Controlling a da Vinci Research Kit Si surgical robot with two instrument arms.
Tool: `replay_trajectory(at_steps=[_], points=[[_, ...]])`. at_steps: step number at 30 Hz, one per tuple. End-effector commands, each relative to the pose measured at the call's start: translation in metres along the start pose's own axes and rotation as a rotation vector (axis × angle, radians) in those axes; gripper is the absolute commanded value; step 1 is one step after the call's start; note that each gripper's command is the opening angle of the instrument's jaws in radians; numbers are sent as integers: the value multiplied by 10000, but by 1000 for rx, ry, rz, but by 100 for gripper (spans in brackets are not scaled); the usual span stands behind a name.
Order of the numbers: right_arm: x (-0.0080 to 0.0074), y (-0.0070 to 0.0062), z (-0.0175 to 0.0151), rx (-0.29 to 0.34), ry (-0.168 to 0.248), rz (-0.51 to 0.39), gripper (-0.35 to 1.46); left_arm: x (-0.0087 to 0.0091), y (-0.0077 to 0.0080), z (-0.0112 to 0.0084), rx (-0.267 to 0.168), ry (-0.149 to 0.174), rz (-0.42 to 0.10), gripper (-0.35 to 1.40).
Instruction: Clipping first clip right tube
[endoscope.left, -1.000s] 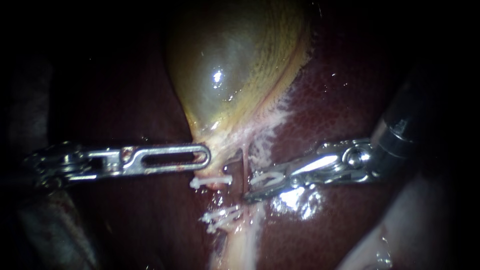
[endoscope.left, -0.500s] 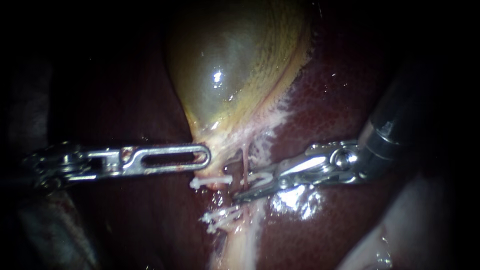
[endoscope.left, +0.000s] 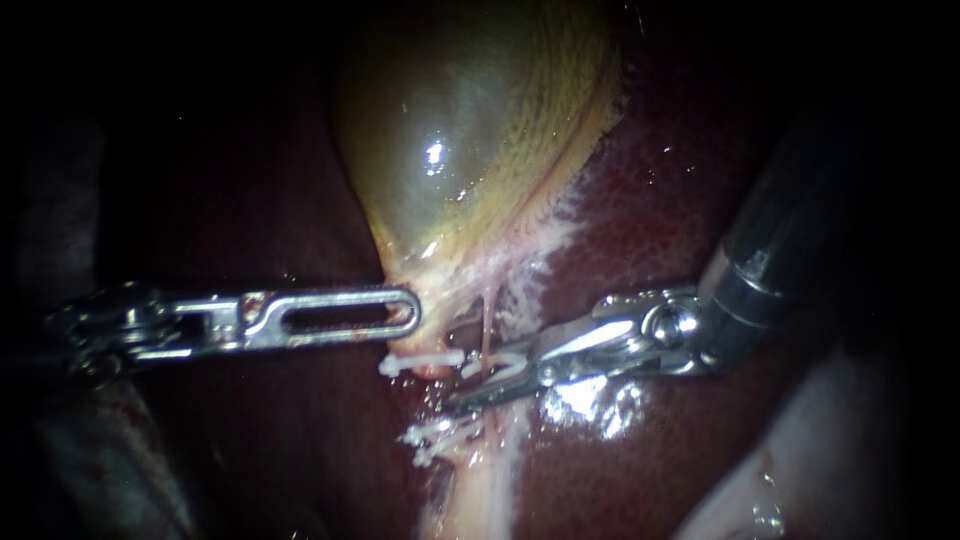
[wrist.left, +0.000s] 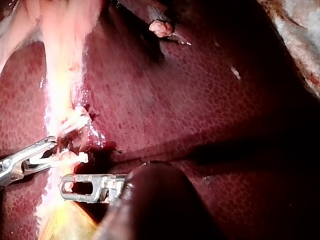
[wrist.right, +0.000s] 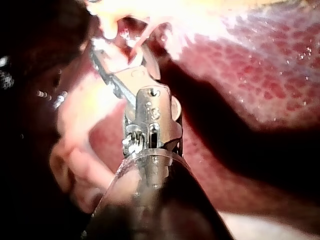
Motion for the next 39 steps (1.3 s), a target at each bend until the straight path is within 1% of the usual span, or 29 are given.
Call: replay_trajectory(at_steps=[1, 5, 16, 28, 32, 35, 39], points=[[-1, 0, 1, 2, -1, -8, 49, 0, -1, 0, -1, 0, 0, -35], [-4, -1, 4, 7, -3, 7, 49, 0, -1, 0, -1, -1, 1, -35], [-14, -10, 17, 41, -22, 38, 48, 1, -3, 0, -2, -1, 1, -35], [-23, -17, 19, 61, -35, 67, 42, 0, -5, 0, -2, -1, 2, -35], [-27, -17, 18, 65, -38, 70, 40, 0, -6, 0, -2, -1, 2, -35], [-30, -16, 18, 68, -41, 67, 31, 0, -6, 0, -1, -1, 3, -35], [-31, -14, 18, 74, -46, 62, 13, 0, -6, 1, -1, -1, 3, -35]])
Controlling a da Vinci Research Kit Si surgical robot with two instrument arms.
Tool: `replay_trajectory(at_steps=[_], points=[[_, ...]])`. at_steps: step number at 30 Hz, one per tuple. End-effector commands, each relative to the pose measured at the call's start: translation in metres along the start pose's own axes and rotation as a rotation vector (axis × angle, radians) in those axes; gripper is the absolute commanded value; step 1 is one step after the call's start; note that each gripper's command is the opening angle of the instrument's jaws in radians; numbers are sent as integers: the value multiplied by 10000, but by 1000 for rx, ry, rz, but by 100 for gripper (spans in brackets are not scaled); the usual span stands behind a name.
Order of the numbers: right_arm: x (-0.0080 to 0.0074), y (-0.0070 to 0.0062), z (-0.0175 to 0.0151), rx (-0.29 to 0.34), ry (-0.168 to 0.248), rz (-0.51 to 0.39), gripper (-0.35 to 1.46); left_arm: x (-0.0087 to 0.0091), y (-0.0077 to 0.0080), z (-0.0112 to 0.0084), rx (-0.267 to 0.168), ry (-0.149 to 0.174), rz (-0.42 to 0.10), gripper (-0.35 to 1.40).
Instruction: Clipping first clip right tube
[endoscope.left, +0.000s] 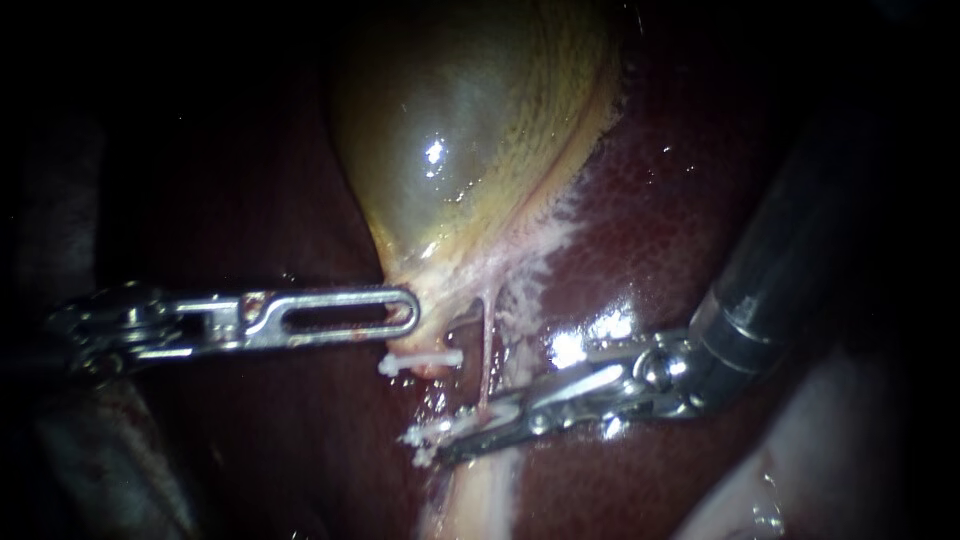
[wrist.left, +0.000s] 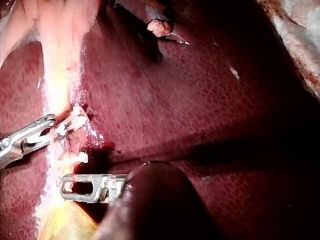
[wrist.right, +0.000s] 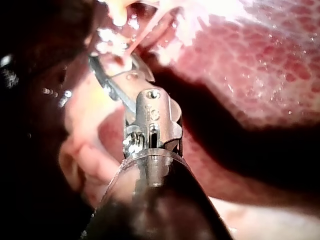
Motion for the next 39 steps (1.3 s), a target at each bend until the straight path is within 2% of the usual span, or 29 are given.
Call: replay_trajectory(at_steps=[1, 9, 17, 39], points=[[1, 1, 0, 1, -1, -2, 10, 0, 0, 0, 1, 0, 0, -35], [3, 12, -1, 2, -2, -4, -35, 0, 0, 1, 1, 1, 0, -35], [0, 24, -2, -10, -16, -7, -35, 0, 0, 1, 1, 1, 0, -35], [0, 25, -2, -12, -18, -7, -35, -1, 0, 1, 1, 1, 0, -35]])
